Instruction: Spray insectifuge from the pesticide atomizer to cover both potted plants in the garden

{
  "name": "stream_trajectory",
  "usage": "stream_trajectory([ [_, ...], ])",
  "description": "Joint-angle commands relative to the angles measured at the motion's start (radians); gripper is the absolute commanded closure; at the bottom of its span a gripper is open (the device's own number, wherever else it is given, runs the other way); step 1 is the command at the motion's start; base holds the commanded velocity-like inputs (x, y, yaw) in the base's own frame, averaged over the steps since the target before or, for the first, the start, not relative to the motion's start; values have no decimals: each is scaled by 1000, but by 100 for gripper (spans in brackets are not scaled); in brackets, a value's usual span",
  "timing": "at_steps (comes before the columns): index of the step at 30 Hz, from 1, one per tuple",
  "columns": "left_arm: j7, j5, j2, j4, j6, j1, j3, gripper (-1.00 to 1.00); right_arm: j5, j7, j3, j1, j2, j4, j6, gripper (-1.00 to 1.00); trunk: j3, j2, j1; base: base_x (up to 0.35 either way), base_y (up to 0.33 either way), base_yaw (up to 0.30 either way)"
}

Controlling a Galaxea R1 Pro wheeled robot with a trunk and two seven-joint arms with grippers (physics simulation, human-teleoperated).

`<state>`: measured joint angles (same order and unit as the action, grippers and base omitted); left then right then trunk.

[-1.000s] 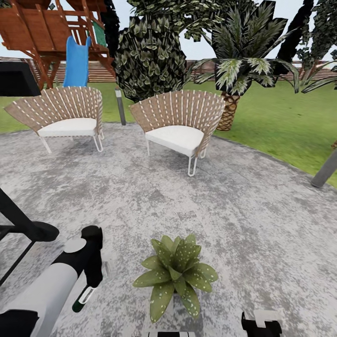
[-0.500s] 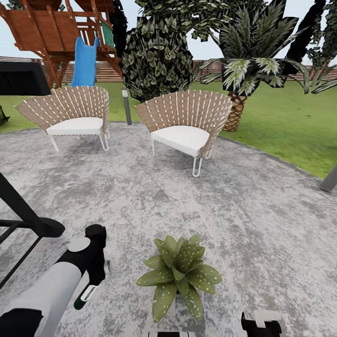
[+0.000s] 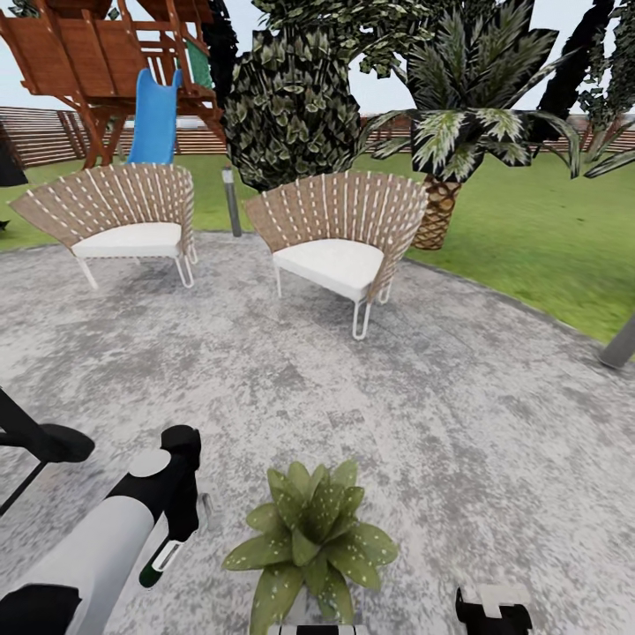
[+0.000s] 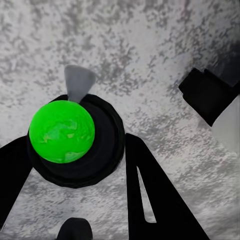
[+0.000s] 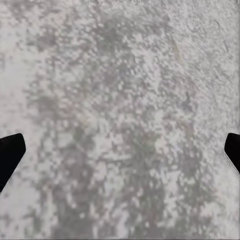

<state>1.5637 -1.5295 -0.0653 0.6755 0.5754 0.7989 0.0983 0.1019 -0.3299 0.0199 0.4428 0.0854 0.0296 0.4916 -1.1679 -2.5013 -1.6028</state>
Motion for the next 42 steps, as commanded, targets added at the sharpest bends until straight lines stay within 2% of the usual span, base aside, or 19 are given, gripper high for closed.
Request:
stream_trajectory([
  [1,7,-3,-1,1,11,0,4,100,10,-9,2,1,0,-1,-1,-100,-1,0,0,310,-11,0],
  [7,7,-3,-3,10,17,13,-1,100,10,-9,2,1,-1,0,-1,-100,-1,0,0,205,-3,44],
  [16,7,-3,-3,21,24,13,-2,100,10,-9,2,1,-1,0,-1,-100,-1,0,0,-6,-95,267],
  [39,7,3,-4,21,24,11,-3,100,10,-9,2,1,-1,0,-1,-100,-1,0,0,-177,-245,278],
  [42,7,7,-11,21,23,11,-5,100,10,-9,2,1,-1,0,-1,-100,-1,0,0,-174,-243,278],
])
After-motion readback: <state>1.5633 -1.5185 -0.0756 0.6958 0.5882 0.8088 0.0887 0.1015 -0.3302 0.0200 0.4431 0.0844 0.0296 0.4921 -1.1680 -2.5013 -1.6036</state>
